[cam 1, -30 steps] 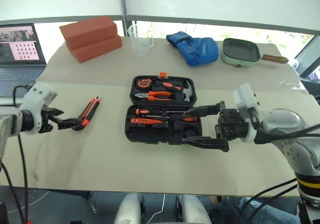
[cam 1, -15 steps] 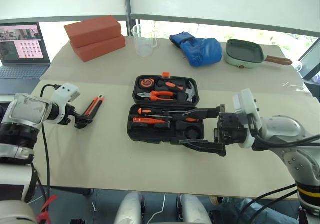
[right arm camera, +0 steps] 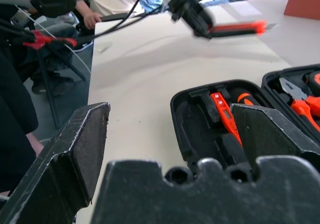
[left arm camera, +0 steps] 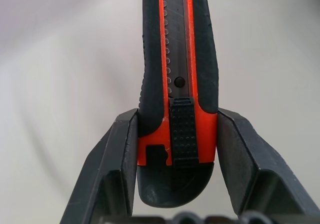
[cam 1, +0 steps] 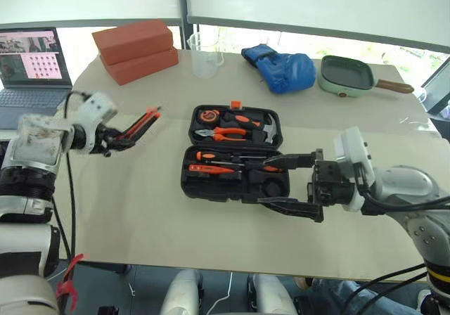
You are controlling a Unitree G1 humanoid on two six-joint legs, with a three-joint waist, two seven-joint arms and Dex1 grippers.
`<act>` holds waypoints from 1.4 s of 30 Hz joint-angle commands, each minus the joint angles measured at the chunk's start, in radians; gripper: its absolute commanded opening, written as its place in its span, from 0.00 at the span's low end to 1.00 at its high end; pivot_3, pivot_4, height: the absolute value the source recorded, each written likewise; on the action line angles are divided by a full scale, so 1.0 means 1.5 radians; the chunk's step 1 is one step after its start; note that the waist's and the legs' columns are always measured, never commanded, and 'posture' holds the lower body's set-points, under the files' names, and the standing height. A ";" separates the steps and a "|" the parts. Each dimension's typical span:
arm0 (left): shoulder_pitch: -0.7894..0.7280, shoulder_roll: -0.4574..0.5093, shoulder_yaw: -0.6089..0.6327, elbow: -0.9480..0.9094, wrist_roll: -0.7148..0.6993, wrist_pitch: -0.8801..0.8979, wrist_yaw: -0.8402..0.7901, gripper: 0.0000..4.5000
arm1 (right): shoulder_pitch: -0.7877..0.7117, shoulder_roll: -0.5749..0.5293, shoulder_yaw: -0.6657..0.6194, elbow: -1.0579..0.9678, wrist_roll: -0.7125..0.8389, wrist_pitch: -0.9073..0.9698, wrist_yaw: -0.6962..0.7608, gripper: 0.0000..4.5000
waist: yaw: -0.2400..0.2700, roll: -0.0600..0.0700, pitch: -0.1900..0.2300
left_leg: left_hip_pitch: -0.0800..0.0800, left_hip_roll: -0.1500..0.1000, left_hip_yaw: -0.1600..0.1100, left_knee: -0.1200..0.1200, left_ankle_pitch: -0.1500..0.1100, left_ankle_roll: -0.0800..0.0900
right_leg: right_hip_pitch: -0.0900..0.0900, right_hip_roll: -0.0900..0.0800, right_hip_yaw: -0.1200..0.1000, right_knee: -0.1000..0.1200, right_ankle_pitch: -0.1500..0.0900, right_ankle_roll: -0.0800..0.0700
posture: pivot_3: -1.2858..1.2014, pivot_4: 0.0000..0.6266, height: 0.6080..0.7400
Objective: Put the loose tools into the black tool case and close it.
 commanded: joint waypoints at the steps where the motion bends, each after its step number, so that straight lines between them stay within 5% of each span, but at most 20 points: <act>1: 0.013 0.015 -0.028 -0.189 -0.040 -0.023 -0.108 0.40 | 0.039 -0.020 -0.051 -0.036 0.028 0.010 -0.005 1.00 | -0.001 0.000 0.000 | 0.000 0.000 -0.001 0.000 0.000 0.001 | 0.000 0.000 0.000 0.000 0.000 0.000 | 0.52 0.24 0.99; 15: 0.039 -0.039 -0.231 -0.340 0.045 0.008 -0.183 0.40 | 0.150 -0.033 -0.118 -0.102 0.076 0.019 -0.072 1.00 | -0.007 0.000 0.000 | 0.001 -0.001 -0.001 0.000 -0.001 0.001 | 0.000 0.001 0.002 -0.003 0.000 0.001 | 0.52 0.24 0.99; 42: -0.056 -0.119 -0.224 -0.211 0.067 0.040 -0.215 0.40 | 0.145 -0.028 -0.097 -0.113 0.086 0.008 -0.121 1.00 | 0.001 0.003 -0.002 | 0.001 -0.001 -0.003 0.005 0.000 0.002 | 0.002 0.002 0.002 0.000 0.000 0.001 | 0.52 0.24 0.99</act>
